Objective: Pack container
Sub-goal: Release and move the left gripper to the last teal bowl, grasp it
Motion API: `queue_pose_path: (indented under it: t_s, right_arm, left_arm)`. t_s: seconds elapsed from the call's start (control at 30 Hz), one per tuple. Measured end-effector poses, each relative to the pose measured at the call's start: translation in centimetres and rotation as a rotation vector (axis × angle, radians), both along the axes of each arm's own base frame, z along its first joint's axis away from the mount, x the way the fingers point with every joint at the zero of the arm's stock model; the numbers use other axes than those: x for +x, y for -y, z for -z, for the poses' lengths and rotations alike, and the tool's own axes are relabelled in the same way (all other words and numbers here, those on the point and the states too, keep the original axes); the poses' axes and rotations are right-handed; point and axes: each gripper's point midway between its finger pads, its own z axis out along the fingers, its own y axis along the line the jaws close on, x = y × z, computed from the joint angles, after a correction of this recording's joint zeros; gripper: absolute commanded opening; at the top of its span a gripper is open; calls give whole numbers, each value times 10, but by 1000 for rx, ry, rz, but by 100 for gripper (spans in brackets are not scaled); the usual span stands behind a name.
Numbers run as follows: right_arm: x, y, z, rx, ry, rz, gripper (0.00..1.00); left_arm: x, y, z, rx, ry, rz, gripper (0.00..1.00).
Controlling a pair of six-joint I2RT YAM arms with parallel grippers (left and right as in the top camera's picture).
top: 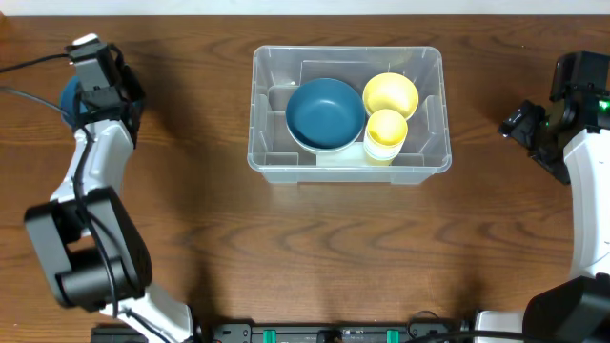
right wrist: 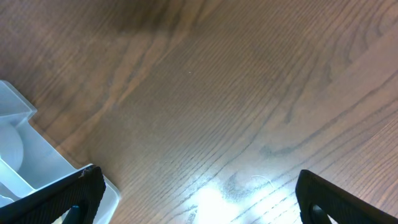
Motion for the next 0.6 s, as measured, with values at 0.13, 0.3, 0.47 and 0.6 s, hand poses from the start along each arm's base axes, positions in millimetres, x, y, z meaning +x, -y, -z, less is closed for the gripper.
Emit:
queue_pose_path:
  t_s: [0.13,0.3,0.47,0.6]
  right_arm:
    - [0,0,0,0,0,0,99]
    - [0,0,0,0,0,0,99]
    - [0,0,0,0,0,0,99]
    - [0,0,0,0,0,0,99]
  left_arm:
    - [7,0,21,44,-46,55,80]
    - [8,1,40,66,-97,90,81]
    - [7,1,59,74,-143,108,78]
    - [4,3,83,58,-193,113,49]
